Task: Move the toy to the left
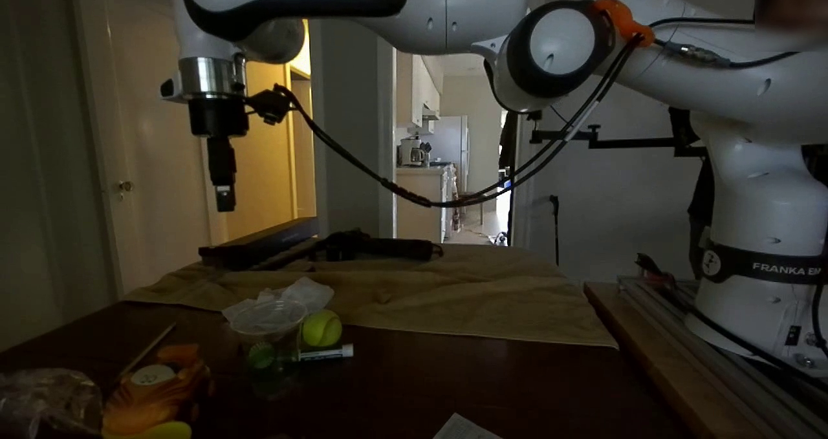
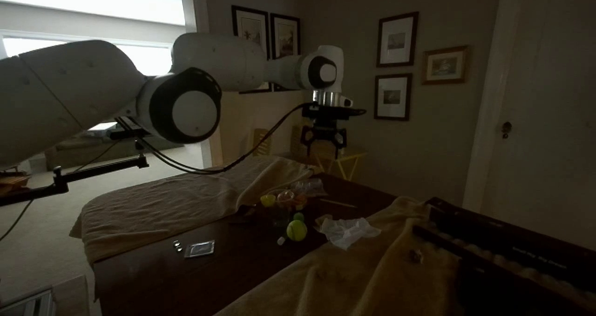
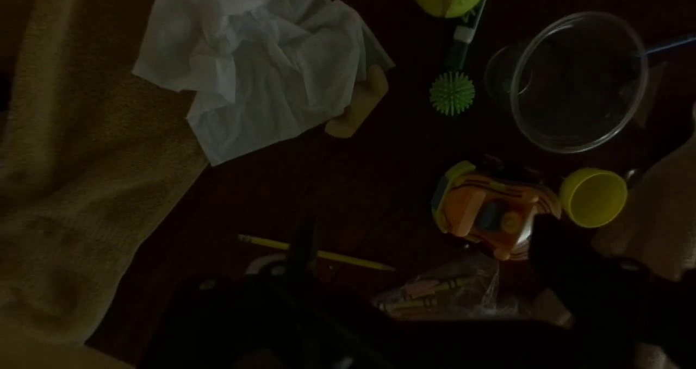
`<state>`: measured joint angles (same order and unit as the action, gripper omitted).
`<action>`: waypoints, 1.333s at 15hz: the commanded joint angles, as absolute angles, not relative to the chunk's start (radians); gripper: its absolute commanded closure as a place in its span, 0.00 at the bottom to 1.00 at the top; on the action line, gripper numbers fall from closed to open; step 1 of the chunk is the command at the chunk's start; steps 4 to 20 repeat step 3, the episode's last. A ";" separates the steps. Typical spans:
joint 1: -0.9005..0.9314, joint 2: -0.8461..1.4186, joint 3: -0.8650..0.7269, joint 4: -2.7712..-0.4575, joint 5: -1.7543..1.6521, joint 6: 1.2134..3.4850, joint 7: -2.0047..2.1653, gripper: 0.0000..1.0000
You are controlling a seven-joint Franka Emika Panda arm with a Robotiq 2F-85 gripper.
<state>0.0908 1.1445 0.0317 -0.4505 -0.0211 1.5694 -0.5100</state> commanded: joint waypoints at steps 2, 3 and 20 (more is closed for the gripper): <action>0.179 1.047 -0.017 -0.464 -0.111 1.498 -0.378 0.00; 0.138 1.069 0.017 -0.468 -0.075 1.533 -0.434 0.00; 0.138 1.069 0.017 -0.468 -0.075 1.533 -0.434 0.00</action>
